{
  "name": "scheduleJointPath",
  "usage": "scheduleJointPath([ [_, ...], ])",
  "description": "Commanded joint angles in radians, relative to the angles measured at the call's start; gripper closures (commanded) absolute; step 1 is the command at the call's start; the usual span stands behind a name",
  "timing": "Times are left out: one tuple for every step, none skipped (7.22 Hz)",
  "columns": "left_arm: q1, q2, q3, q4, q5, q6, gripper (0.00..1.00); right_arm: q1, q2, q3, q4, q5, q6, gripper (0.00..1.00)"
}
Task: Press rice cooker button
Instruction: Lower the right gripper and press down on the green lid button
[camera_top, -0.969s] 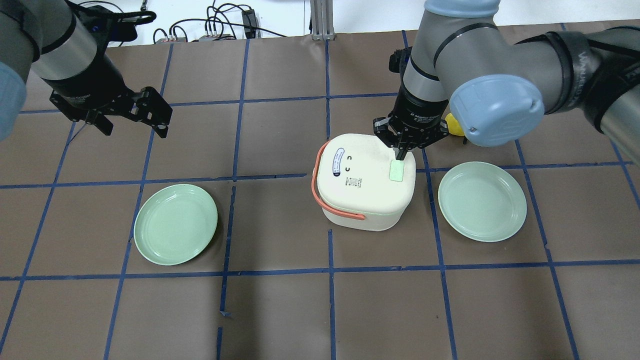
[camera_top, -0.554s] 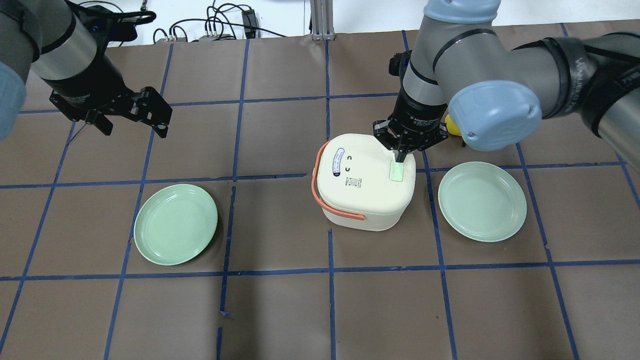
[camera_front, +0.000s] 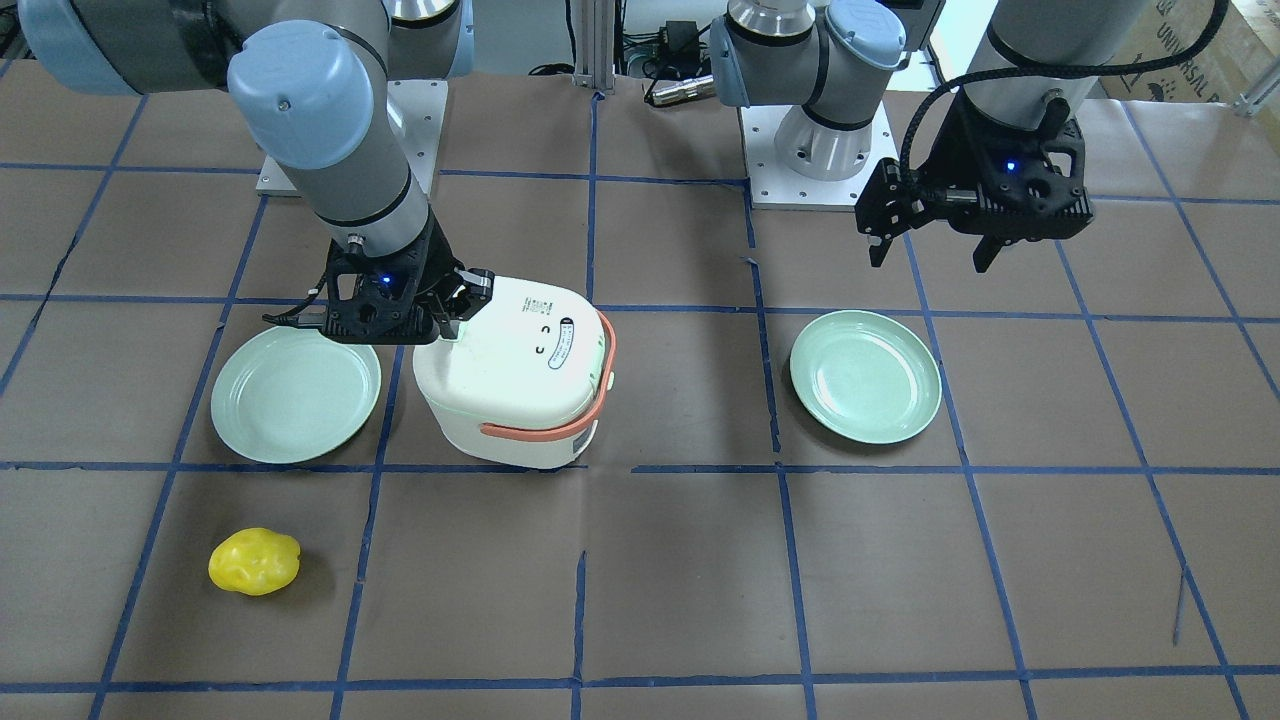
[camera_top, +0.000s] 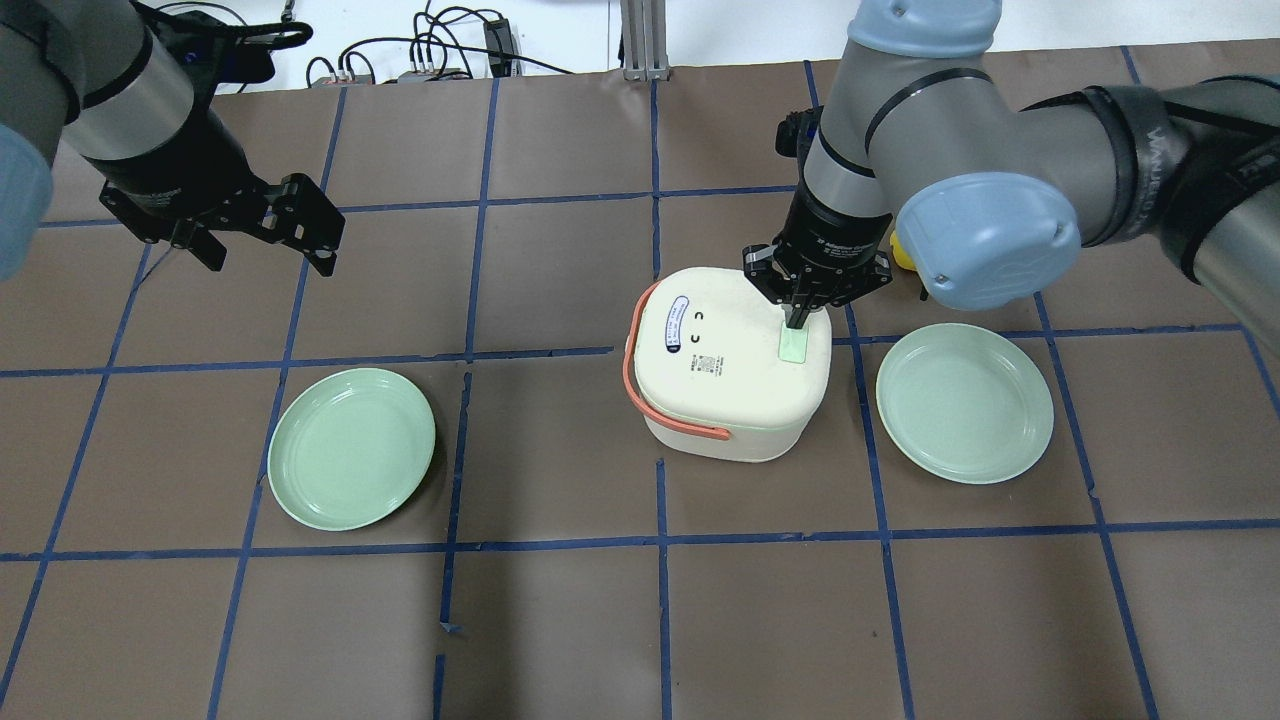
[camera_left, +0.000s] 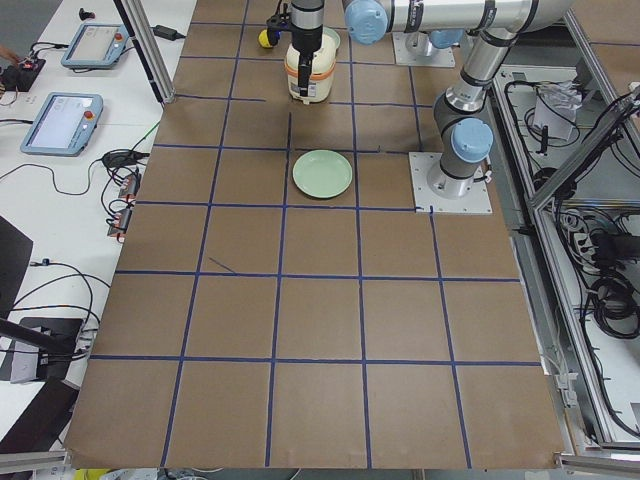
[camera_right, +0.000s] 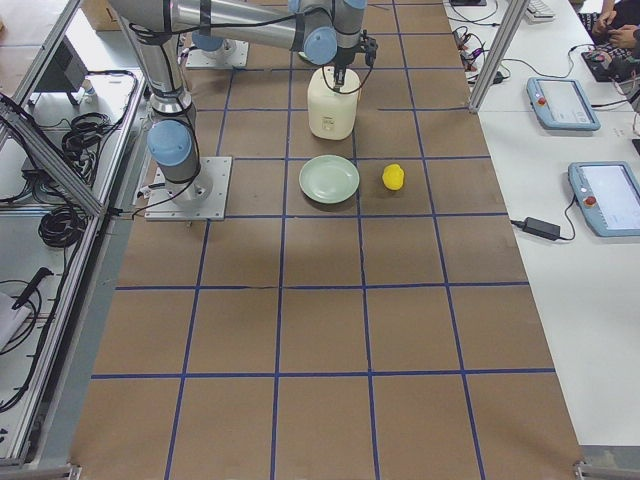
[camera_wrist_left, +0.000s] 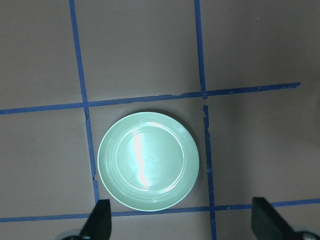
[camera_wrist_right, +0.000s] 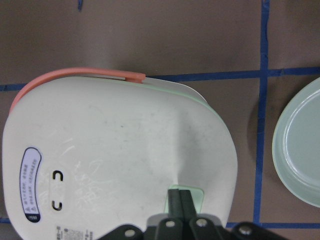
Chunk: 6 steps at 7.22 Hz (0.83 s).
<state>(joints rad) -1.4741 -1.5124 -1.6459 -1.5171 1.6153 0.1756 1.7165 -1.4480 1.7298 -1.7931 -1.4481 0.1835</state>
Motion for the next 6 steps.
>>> scheduleJointPath([
  [0.000,0.000,0.000,0.000,0.000,0.001,0.00,0.000,0.000,0.001,0.000,0.009,0.001,0.87],
  [0.000,0.000,0.000,0.000,0.000,0.001,0.00,0.000,0.001,0.005,0.000,0.009,0.001,0.87],
  [0.000,0.000,0.000,0.000,0.000,-0.001,0.00,-0.002,0.000,0.037,-0.002,0.008,-0.001,0.87],
  [0.000,0.000,0.000,0.000,0.000,-0.001,0.00,-0.002,-0.002,0.040,-0.017,0.008,0.001,0.87],
  [0.000,0.000,0.000,0.000,0.000,-0.001,0.00,0.000,-0.002,0.040,-0.022,0.008,0.002,0.87],
  [0.000,0.000,0.000,0.000,0.000,0.001,0.00,0.000,-0.002,0.037,-0.023,0.008,0.002,0.87],
])
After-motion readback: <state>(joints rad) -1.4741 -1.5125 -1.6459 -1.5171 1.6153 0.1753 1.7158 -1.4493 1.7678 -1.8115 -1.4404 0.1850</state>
